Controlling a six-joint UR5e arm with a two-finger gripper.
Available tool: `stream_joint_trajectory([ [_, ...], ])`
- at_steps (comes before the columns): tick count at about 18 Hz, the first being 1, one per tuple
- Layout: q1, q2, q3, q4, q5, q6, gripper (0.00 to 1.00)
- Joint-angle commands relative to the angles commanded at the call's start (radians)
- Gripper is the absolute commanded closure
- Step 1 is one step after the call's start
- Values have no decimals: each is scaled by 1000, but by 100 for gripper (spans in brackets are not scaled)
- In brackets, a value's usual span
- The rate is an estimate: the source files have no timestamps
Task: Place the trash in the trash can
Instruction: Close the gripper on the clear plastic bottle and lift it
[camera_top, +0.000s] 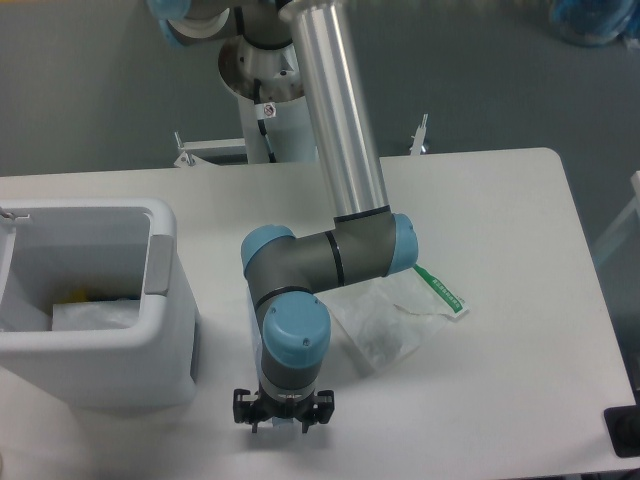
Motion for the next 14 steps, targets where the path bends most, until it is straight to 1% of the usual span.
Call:
stream_joint_trajectory([
  [1,0,3,-3,0,0,0,40],
  [3,0,6,-8,0,0,0,42],
  [4,-2,6,-11,2,0,0,47],
  [5,-2,8,-15,2,0,2,48],
  [14,-2,18,-12,2,-5,9,51],
])
